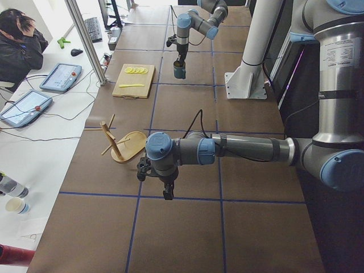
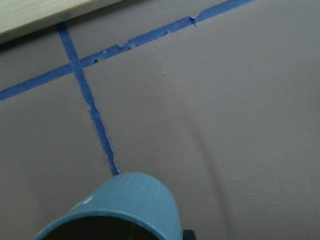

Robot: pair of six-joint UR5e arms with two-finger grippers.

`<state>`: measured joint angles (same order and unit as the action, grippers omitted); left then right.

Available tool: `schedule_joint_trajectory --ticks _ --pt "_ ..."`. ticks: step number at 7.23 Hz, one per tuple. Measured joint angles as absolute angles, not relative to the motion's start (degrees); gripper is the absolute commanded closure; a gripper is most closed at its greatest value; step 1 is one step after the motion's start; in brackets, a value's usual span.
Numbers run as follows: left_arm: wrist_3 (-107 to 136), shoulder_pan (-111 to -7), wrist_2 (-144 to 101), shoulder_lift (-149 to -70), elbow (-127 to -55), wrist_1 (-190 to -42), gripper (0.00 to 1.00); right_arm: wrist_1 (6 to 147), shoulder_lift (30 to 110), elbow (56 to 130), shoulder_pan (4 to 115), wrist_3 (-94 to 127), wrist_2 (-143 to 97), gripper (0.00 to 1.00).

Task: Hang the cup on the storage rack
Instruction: 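Carry the teal mug with the right gripper toward the table center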

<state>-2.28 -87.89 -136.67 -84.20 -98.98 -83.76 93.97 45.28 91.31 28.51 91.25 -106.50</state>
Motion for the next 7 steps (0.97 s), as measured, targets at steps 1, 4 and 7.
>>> schedule_joint_trajectory --ticks 1,4,7 --pt "-2.3 -87.9 -136.7 -84.2 -99.0 -83.8 0.0 92.7 44.6 89.6 27.7 92.2 -106.2 0.96" --pt "-2.3 -87.9 -136.7 -84.2 -99.0 -83.8 0.0 91.9 44.5 88.4 26.5 93.2 -105.9 0.0" --pt "-2.3 -87.9 -137.7 -84.2 -99.0 -83.8 0.0 92.2 44.6 89.9 27.1 92.6 -105.6 0.0"
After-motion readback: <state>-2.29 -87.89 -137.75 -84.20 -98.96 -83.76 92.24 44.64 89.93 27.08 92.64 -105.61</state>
